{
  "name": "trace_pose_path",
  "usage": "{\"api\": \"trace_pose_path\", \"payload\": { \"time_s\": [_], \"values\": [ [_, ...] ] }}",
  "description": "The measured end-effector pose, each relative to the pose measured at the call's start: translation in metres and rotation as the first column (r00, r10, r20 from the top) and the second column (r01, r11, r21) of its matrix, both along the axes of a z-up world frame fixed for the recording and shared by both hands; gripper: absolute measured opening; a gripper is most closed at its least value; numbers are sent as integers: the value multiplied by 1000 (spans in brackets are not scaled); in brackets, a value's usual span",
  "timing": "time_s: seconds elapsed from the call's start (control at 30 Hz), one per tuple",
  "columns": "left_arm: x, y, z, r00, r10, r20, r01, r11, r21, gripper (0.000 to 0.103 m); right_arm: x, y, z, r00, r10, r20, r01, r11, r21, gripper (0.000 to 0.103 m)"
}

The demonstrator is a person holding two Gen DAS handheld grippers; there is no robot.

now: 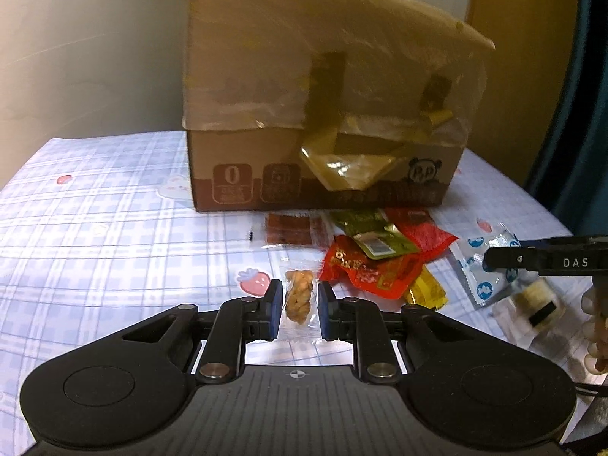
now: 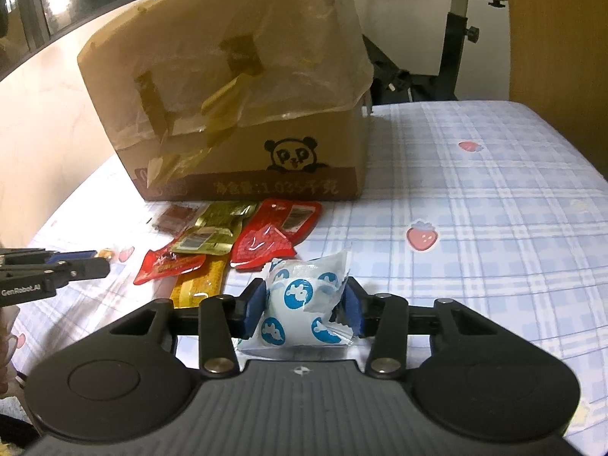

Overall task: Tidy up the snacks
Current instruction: 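Lift both held packets and carry them over the open box, then open both tools to drop the packets into the box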

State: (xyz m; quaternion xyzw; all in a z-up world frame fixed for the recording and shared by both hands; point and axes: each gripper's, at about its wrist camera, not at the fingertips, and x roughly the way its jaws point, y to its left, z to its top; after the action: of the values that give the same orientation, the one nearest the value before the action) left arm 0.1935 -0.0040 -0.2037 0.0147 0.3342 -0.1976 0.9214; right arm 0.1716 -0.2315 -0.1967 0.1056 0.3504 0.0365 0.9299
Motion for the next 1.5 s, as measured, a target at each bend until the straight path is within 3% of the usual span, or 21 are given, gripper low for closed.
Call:
{"api": "trace_pose_path", "payload": {
  "time_s": [0.3, 0.57, 0.97, 1.07, 1.17, 1.43, 1.5],
  "values": [
    [-2, 11, 29, 998, 42, 57, -37, 996, -76, 21, -10, -13, 28, 997, -27, 76, 24, 999, 31, 45],
    [3, 17, 79, 985, 47, 165, -24, 990, -137, 21, -6, -16, 75, 979, -22, 204, 12, 999, 50, 44],
    [48, -1, 172, 930, 21, 368, 40, 987, -157, 21, 31, 0, 173, 894, 61, 443, -73, 997, 11, 44],
    [72, -14, 183, 931, 6, 366, 55, 986, -155, 21, 51, 7, 189, 878, 94, 469, -90, 995, -32, 44],
    [102, -29, 182, 947, 6, 321, 40, 990, -134, 21, 80, 18, 196, 874, 130, 468, -99, 991, -92, 44],
    [137, -44, 175, 963, -35, 266, 50, 997, -53, 23, 149, 49, 178, 904, 210, 373, -123, 962, -242, 43],
    [142, -42, 172, 967, -30, 251, 42, 998, -42, 36, 157, 52, 169, 910, 228, 346, -140, 955, -261, 43]
  ]
}}
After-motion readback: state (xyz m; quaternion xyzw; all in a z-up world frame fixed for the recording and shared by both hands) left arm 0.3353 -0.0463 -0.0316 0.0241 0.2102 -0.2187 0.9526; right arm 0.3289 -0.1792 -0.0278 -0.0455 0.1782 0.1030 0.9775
